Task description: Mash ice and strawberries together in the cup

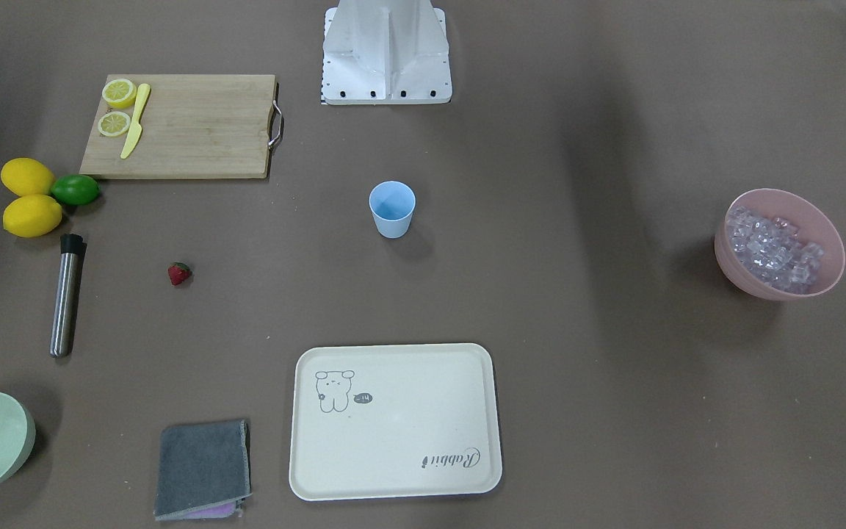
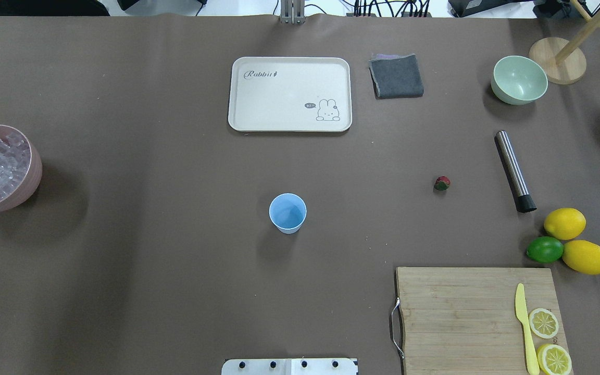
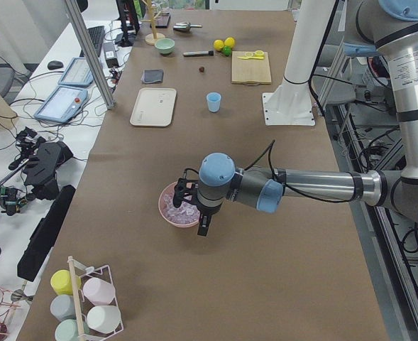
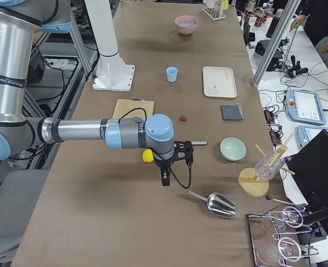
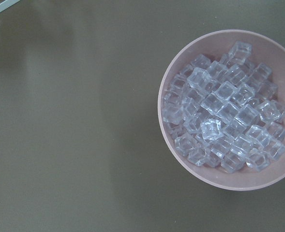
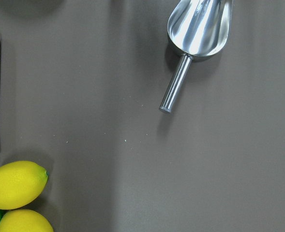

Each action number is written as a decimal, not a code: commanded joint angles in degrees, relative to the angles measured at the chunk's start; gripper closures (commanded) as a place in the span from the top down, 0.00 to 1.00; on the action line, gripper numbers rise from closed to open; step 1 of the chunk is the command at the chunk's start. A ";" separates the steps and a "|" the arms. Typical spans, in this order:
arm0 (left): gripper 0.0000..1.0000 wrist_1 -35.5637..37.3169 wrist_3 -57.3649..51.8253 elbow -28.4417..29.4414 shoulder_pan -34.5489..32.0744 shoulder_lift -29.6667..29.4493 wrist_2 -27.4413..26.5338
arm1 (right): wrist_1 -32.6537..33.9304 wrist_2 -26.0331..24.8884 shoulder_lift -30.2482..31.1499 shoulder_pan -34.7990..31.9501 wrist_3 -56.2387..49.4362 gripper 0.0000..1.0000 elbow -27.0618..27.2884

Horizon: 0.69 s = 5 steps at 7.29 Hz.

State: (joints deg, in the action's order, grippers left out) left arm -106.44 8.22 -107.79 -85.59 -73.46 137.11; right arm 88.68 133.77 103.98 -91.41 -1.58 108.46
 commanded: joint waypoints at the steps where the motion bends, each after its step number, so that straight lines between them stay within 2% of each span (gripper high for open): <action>1: 0.98 0.09 -0.04 -0.93 -1.15 0.77 0.00 | 0.00 0.00 0.34 0.00 -0.26 1.00 0.09; 5: 0.98 -0.35 -0.40 -0.67 -0.99 2.45 0.17 | 0.00 1.23 1.04 0.00 -0.44 1.00 0.09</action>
State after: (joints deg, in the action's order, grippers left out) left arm -106.71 7.71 -108.43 -86.64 -71.39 137.25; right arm 88.73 134.80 104.64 -91.41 -1.95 108.50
